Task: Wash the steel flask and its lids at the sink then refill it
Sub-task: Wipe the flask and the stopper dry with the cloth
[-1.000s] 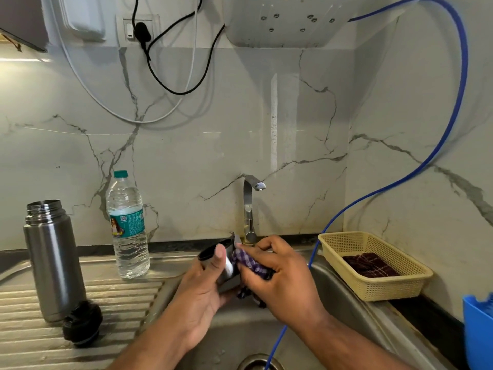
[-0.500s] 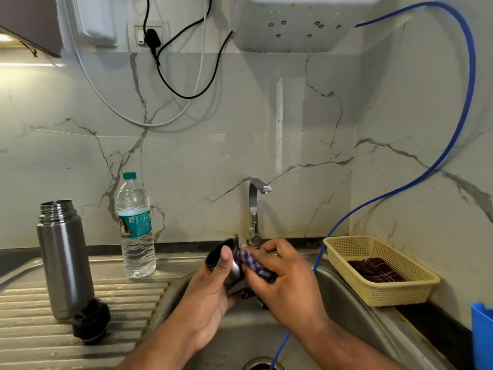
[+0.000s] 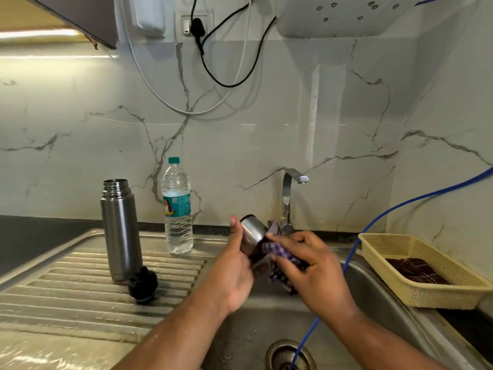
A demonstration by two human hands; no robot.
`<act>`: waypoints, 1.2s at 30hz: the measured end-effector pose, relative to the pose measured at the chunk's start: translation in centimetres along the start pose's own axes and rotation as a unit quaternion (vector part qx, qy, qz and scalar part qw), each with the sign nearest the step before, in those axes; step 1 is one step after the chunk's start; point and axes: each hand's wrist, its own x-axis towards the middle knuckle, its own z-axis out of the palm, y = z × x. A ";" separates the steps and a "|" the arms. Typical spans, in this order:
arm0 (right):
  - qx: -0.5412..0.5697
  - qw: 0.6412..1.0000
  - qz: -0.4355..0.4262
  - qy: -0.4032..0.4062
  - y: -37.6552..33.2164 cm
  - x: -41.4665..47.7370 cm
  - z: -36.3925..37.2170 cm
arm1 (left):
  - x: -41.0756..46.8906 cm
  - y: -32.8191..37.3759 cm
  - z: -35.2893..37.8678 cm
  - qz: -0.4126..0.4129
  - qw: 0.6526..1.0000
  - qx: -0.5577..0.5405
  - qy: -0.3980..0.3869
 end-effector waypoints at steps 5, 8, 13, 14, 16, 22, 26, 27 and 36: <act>-0.107 0.991 0.046 -0.061 1.1 -0.4 -2.1 | -0.5 2.1 -2.4 0.031 0.988 0.112 0.100; -0.156 0.983 0.053 -0.081 1.6 0.0 -2.6 | -0.6 3.7 -4.7 0.042 0.932 0.318 0.171; -0.181 0.976 0.041 -0.118 1.8 -0.2 -2.4 | 2.0 6.5 -9.9 0.038 0.816 0.529 0.229; -0.180 0.975 0.037 -0.124 1.7 -0.2 -2.3 | 2.4 6.9 -10.7 0.031 0.798 0.555 0.233; -0.181 0.973 0.036 -0.138 1.7 -0.4 -2.1 | 3.2 7.3 -12.0 0.011 0.767 0.597 0.235; -0.191 0.967 0.035 -0.165 1.8 -0.4 -1.9 | 5.2 7.7 -14.1 -0.047 0.687 0.693 0.213; -0.193 0.961 0.034 -0.195 1.8 -0.5 -1.7 | 5.7 7.2 -15.1 -0.079 0.667 0.710 0.212; -0.193 0.959 0.032 -0.203 1.7 -0.6 -1.7 | 5.9 7.0 -15.6 -0.083 0.668 0.709 0.210; -0.203 0.955 0.034 -0.212 1.8 -0.5 -1.7 | 5.4 7.6 -15.2 -0.077 0.659 0.724 0.189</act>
